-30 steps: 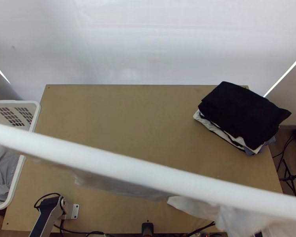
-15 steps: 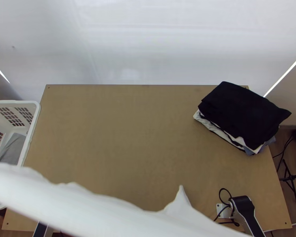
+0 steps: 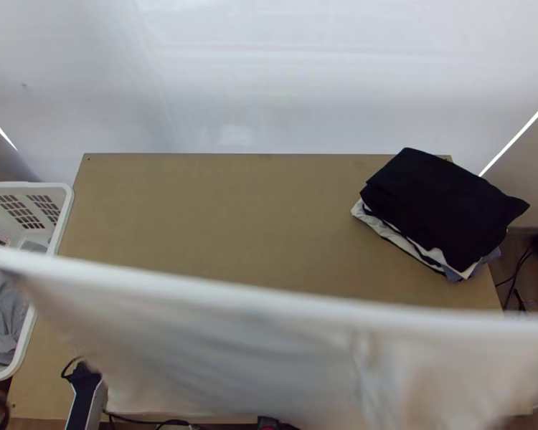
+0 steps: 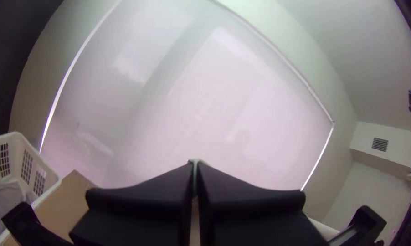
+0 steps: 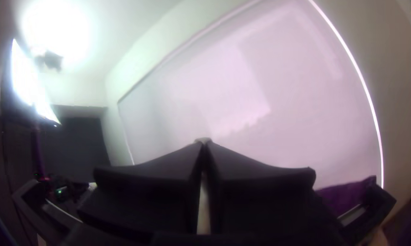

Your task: Fold the t-shirt

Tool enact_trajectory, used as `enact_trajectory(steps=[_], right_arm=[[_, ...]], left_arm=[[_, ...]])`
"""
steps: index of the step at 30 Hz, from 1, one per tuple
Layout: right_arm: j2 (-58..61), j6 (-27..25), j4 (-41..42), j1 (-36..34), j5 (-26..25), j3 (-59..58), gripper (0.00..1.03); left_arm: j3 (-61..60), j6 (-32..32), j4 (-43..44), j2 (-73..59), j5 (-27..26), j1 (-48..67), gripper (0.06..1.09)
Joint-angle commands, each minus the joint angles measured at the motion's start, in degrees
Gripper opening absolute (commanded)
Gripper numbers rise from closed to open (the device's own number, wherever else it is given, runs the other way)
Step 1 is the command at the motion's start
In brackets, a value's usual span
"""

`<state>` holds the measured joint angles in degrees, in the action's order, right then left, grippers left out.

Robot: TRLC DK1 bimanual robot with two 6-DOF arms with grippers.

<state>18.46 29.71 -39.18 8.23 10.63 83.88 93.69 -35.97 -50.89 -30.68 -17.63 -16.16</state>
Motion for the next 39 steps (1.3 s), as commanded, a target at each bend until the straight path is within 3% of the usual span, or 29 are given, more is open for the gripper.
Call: enact_trajectory(steps=[1, 6, 12, 16, 21, 27, 36, 39], right_arm=[[-1.3, 3.2, 7.8, 0.6, 1.1, -26.7, 0.03], [7.4, -0.1, 19.4, 0.9, 1.1, -36.6, 0.03], [24.5, -2.6, 27.1, 0.9, 1.0, -37.8, 0.03], [33.0, -2.6, 32.8, 0.8, 1.0, -37.8, 0.03], [43.6, -2.6, 35.9, 0.7, 0.8, -34.0, 0.03], [59.5, -1.0, 33.9, -0.5, 0.4, -23.0, 0.03], [81.5, -1.0, 14.5, -0.1, 0.4, 1.0, 0.03], [85.6, -1.1, 12.5, 0.6, 0.3, 4.9, 0.03]], left_arm=[[-19.9, 2.1, 6.6, 2.2, -0.9, -0.4, 0.09], [-32.6, 3.9, 17.8, -1.4, -0.2, -0.3, 0.09], [-43.0, 4.8, 31.8, -11.4, 2.8, 2.8, 0.09], [-45.7, 5.7, 39.6, -18.6, 7.6, 8.3, 0.09], [-44.0, 5.9, 48.1, -30.6, 9.8, 10.6, 0.09], [-35.1, 7.0, 51.7, -48.7, 11.7, 10.6, 0.09], [-16.7, 10.8, 46.1, -71.1, 11.8, 9.5, 0.09], [-11.9, 12.3, 44.7, -76.7, 11.8, 9.4, 0.09]])
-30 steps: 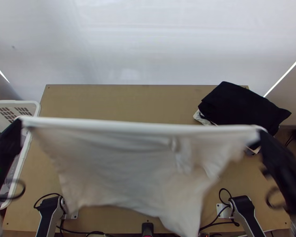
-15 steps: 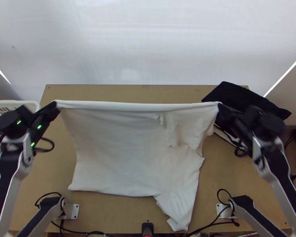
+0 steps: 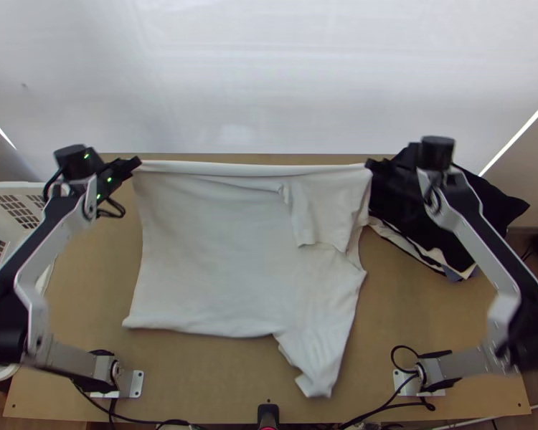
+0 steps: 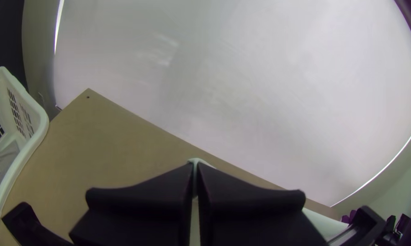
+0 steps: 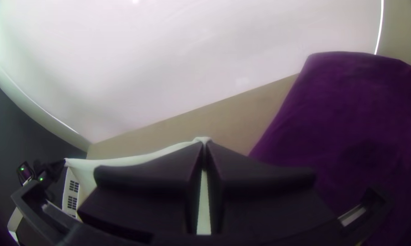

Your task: Fold the t-shirt

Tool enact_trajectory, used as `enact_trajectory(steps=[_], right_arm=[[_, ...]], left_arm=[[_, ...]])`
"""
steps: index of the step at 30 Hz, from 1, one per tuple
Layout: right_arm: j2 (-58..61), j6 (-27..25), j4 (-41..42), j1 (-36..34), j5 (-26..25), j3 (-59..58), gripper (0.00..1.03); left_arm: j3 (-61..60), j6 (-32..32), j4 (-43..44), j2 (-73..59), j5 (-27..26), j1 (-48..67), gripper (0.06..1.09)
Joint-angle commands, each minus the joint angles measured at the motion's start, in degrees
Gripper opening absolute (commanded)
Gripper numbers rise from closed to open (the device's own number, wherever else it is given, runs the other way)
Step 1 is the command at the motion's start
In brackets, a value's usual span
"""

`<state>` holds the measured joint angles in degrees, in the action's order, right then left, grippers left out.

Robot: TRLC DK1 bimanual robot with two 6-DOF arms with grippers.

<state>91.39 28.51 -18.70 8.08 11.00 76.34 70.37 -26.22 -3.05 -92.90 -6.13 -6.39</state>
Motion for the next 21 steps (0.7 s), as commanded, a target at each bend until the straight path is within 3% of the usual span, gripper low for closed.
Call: enact_trajectory(steps=[1, 7, 21], right_arm=[[13.5, 0.0, -7.9, 1.1, -0.1, 13.0, 0.03], [16.8, -0.6, -7.8, 3.3, -0.3, 14.3, 0.03], [25.8, 0.4, -7.2, 9.9, -7.4, 21.8, 0.03]], left_arm=[[12.8, 3.4, -3.7, -15.8, 0.3, -0.4, 0.09], [17.1, 3.8, -3.8, -20.4, 0.2, -0.3, 0.09], [30.9, 2.8, -7.9, -32.5, 0.8, -3.7, 0.09]])
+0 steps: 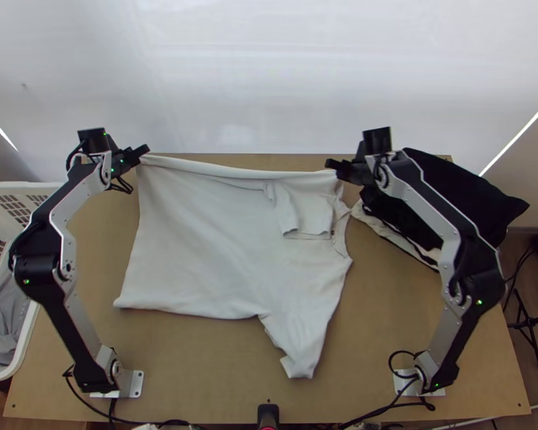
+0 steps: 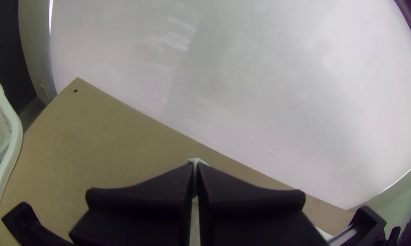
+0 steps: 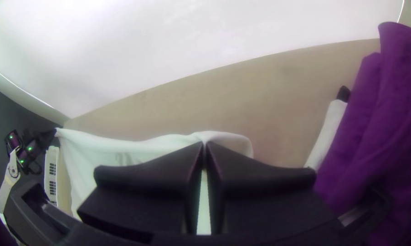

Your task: Fold the t-shirt

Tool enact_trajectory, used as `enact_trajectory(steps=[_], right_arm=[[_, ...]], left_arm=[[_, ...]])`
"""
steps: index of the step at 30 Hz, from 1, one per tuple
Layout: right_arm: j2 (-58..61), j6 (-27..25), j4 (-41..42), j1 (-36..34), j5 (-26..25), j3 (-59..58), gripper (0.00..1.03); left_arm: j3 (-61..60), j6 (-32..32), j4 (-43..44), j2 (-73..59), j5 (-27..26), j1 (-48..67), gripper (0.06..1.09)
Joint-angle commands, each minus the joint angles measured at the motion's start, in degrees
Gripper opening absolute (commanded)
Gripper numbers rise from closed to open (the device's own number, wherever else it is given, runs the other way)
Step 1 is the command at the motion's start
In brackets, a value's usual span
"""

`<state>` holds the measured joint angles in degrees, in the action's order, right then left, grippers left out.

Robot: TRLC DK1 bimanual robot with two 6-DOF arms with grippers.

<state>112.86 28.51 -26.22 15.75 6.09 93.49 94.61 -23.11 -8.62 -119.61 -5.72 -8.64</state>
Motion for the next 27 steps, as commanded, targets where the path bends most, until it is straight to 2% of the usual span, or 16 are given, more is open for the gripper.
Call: enact_trajectory(steps=[1, 9, 10, 11, 12, 13, 14, 15, 17, 18, 19, 21, 23, 26, 27], right_arm=[[4.9, 0.4, 0.4, 2.3, -2.7, 5.6, 0.03], [8.5, 0.3, 1.8, 2.9, -7.4, 11.1, 0.03], [8.5, 0.3, 2.8, 2.9, -8.4, 11.1, 0.1], [8.5, 0.3, 3.8, 2.9, -10.0, 11.0, 0.21], [8.4, 0.3, 4.6, 2.8, -11.3, 10.7, 0.38], [8.3, 0.3, 5.6, 2.7, -12.9, 10.4, 0.63], [8.3, 0.3, 5.9, 2.4, -13.1, 10.1, 0.95], [8.3, 0.3, 5.9, 2.3, -13.1, 10.3, 0.99], [7.5, 0.4, 5.9, 1.5, -13.8, 10.2, 0.99], [6.4, 0.4, 5.9, 1.1, -13.9, 10.0, 0.99], [4.5, 0.3, 5.9, 0.7, -14.0, 9.4, 0.99], [-0.3, 0.2, 5.8, 0.5, -14.2, 7.5, 0.99], [-6.8, 1.7, 1.5, 1.0, -13.9, 4.4, 0.99], [-16.2, 13.6, -14.6, 1.7, -10.4, -1.1, 0.99], [-19.4, 14.9, -17.8, 2.9, -7.5, -4.5, 0.99]], left_arm=[[7.2, -0.4, -2.4, -6.4, 0.4, -1.5, 0.09], [7.8, -0.3, -2.8, -7.2, 0.2, 0.5, 0.09], [7.7, -0.3, -3.0, -7.0, 0.0, 0.7, 0.09], [7.7, -0.3, -3.4, -6.4, -0.3, 1.1, 0.09], [7.7, -0.4, -3.6, -6.0, -0.6, 1.3, 0.09], [7.6, -1.1, -3.8, -5.4, -0.7, 1.4, 0.13], [7.5, -2.2, -3.9, -4.7, -0.8, 1.6, 0.27], [7.5, -2.6, -3.9, -4.1, -1.9, 1.7, 0.43], [7.4, -2.9, -3.9, -3.3, -3.8, 2.0, 0.65], [7.6, -2.7, -3.9, -2.7, -4.2, 2.2, 0.91], [7.9, -2.0, -4.1, -2.0, -5.7, 2.5, 1.05], [8.0, -1.2, -5.0, 0.4, -6.1, 2.8, 1.05], [8.5, -0.3, -7.7, 3.3, -6.1, 2.8, 1.05], [8.7, 3.2, -12.6, 7.9, -6.1, 2.4, 1.05], [8.7, 4.8, -14.8, 9.1, -6.4, 2.1, 1.05]])
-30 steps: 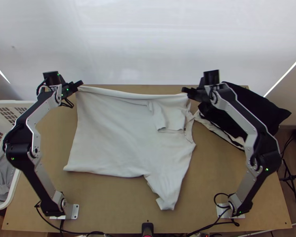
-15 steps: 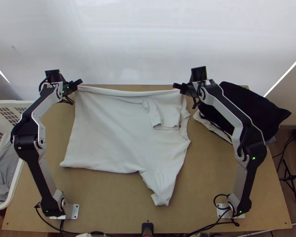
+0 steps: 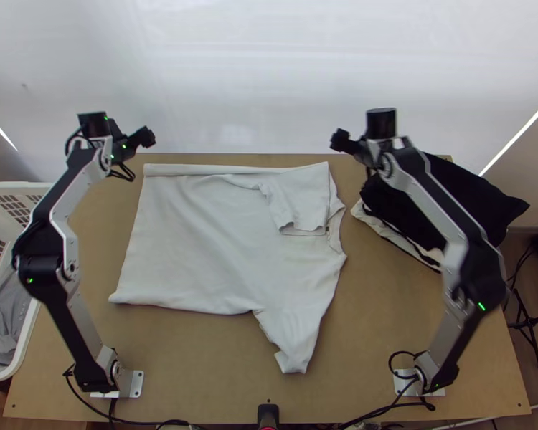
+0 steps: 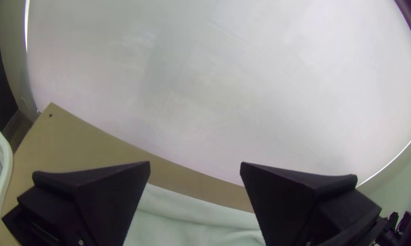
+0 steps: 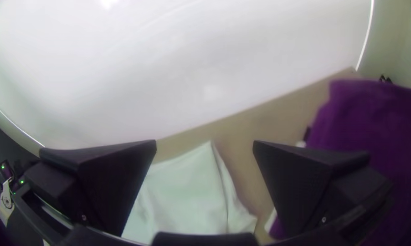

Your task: Fold the t-shirt

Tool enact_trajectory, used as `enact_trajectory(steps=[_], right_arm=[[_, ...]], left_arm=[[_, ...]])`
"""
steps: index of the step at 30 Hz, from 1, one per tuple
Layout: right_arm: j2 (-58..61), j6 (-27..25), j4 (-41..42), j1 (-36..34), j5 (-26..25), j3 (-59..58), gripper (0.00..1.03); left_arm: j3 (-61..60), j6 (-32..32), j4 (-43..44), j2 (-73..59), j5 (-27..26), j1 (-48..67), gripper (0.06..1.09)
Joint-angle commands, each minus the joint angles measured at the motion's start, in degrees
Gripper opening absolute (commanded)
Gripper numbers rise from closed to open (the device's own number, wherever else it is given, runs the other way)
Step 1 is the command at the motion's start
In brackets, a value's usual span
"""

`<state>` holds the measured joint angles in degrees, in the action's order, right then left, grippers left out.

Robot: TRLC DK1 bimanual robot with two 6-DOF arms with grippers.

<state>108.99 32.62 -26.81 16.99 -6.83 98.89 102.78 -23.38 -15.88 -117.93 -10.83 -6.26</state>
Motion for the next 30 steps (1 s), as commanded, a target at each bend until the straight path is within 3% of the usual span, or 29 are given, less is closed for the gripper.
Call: enact_trajectory(steps=[1, 5, 7, 10, 13, 18, 24, 28, 30], right_arm=[[-18.6, 11.9, -19.5, 2.4, 8.3, -13.5, 0.98], [-29.9, 22.6, -25.3, 6.4, 22.7, -30.2, 0.98], [-34.0, 24.0, -25.4, 9.6, 23.5, -36.8, 0.98], [-37.0, 29.2, -24.3, 10.3, 28.9, -45.3, 0.98], [-37.2, 29.6, -23.6, 11.4, 31.9, -50.3, 0.98], [-37.8, 30.6, -23.1, 17.6, 34.2, -54.0, 0.97], [-36.1, 32.6, -25.7, 21.5, 34.2, -53.8, 0.8], [-34.5, 32.5, -25.4, 22.4, 34.2, -53.3, 0.59], [-33.7, 32.4, -23.8, 23.7, 34.1, -53.2, 0.57]], left_arm=[[0.5, 6.1, -9.8, 8.4, -1.2, -0.6, 1.05], [-1.0, 11.5, -20.2, 11.7, -1.1, -1.9, 1.04], [-3.8, 13.7, -22.3, 14.5, -0.4, -2.3, 1.05], [-9.2, 15.1, -22.2, 19.8, -0.2, -3.1, 1.04], [-12.5, 16.0, -22.2, 23.8, -0.2, -3.8, 1.04], [-15.4, 16.2, -22.3, 27.8, 0.5, -4.0, 1.04], [-17.4, 16.1, -22.3, 30.0, 1.3, -3.9, 1.04], [-19.0, 16.1, -22.1, 31.3, 1.6, -4.0, 1.04], [-20.5, 16.5, -21.9, 32.2, 2.0, -4.5, 1.04]])
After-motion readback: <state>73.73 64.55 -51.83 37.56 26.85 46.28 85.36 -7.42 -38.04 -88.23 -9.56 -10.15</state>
